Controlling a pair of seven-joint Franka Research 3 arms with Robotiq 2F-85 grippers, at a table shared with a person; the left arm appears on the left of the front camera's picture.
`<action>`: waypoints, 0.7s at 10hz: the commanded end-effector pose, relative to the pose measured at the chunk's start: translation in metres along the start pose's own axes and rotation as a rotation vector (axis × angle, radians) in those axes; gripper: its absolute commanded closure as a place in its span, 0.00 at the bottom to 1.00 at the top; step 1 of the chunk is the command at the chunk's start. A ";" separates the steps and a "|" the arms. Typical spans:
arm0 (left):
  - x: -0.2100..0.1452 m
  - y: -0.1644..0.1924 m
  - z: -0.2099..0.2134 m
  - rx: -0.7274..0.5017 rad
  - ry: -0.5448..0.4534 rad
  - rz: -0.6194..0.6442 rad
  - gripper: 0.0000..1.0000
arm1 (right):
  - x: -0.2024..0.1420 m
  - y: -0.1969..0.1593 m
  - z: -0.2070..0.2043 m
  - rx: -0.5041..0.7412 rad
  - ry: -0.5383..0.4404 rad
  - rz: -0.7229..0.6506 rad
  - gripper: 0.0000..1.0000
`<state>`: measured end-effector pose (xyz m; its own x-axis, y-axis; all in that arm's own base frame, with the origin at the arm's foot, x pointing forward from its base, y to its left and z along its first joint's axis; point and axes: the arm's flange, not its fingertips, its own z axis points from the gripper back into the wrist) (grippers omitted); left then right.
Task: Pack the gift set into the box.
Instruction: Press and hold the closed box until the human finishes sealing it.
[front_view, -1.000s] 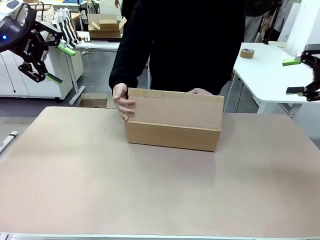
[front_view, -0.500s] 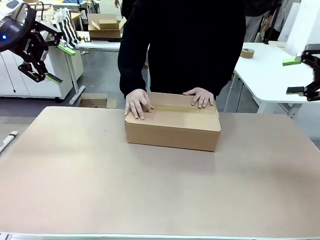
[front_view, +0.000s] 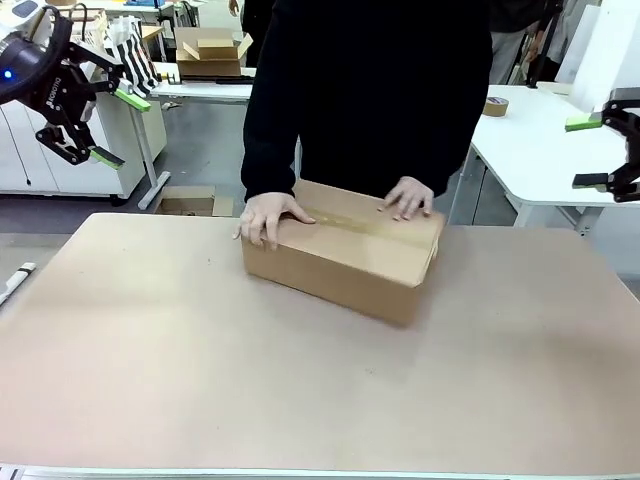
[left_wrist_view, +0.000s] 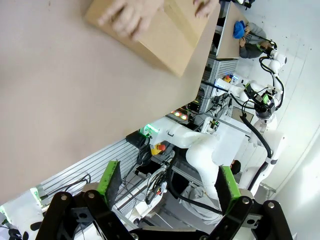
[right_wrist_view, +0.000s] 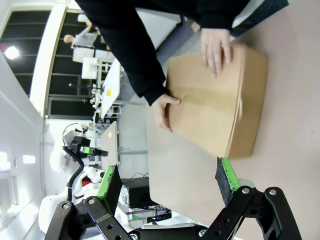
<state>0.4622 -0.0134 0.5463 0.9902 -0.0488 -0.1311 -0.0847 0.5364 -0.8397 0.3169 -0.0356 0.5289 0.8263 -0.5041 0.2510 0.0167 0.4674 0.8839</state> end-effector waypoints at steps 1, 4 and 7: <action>-0.003 0.001 -0.001 0.018 -0.008 -0.002 0.00 | 0.002 0.004 -0.004 0.020 -0.008 0.009 0.00; -0.003 0.001 -0.001 0.018 -0.008 -0.002 0.00 | 0.002 0.004 -0.004 0.020 -0.008 0.009 0.00; -0.003 0.001 -0.001 0.018 -0.008 -0.002 0.00 | 0.002 0.004 -0.004 0.020 -0.008 0.009 0.00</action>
<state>0.4622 -0.0134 0.5463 0.9902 -0.0488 -0.1311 -0.0847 0.5364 -0.8397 0.3169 -0.0356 0.5288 0.8265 -0.5040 0.2509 0.0167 0.4674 0.8839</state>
